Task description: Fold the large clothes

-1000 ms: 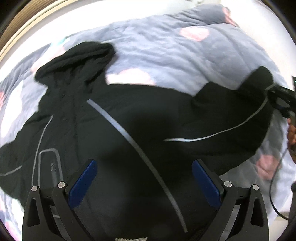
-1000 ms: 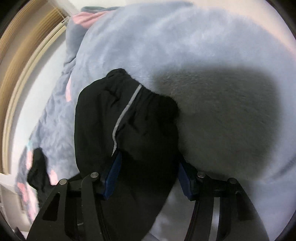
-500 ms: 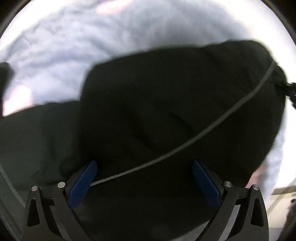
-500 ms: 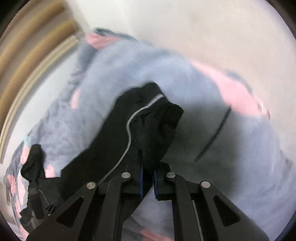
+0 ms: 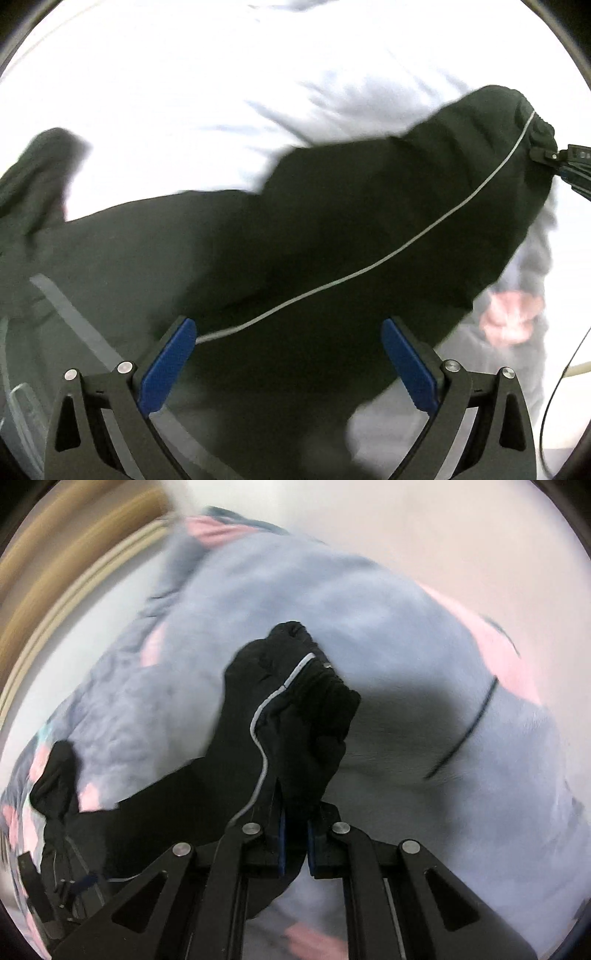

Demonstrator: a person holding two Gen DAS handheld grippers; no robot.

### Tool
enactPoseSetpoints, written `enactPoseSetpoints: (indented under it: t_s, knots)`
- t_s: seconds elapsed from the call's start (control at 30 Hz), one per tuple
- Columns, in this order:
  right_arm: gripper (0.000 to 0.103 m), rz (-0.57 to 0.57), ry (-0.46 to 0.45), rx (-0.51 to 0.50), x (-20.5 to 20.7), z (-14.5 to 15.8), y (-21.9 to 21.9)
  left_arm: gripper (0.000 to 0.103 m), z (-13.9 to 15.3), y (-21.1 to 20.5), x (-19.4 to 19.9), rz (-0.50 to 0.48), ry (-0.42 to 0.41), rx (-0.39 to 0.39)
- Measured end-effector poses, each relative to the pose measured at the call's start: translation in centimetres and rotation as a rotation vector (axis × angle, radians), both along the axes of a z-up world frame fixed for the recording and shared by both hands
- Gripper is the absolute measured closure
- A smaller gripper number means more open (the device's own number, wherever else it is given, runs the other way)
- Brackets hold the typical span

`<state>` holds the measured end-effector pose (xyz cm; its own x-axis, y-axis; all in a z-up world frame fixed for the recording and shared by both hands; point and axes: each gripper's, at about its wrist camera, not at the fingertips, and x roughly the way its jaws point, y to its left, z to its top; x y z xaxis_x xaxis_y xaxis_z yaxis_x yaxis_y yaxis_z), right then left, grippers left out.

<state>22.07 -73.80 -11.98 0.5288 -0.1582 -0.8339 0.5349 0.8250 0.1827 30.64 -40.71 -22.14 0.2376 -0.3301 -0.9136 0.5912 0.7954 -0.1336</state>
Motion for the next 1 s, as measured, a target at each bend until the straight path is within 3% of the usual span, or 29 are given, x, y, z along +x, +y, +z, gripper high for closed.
enactPoseSetpoints:
  t_s: [0.17, 0.4, 0.63, 0.8, 0.87, 1.0]
  knots:
    - [0.092, 0.179, -0.048, -0.018, 2.8, 2.8, 9.2, 0.003, 2.9, 11.3, -0.5, 0.172, -0.048, 0.011]
    - [0.092, 0.499, -0.031, -0.051, 7.3, 3.0, 26.8, 0.003, 4.4, 25.1, -1.8, 0.413, -0.084, 0.084]
    - [0.092, 0.758, -0.028, -0.025, 9.8, 2.4, 42.1, 0.003, 5.2, 34.3, -3.9, 0.578, -0.083, 0.045]
    - [0.092, 0.908, 0.054, 0.008, 12.1, -3.1, 52.6, 0.003, 4.2, 40.0, -4.6, 0.693, -0.065, 0.032]
    - [0.092, 0.956, 0.129, -0.019, 13.0, -6.9, 56.4, 0.003, 4.0, 42.1, -4.9, 0.722, -0.056, 0.033]
    - [0.09, 0.969, 0.284, -0.037, 14.2, -14.2, 59.2, 0.003, 3.1, 44.7, -4.6, 0.738, -0.022, 0.025]
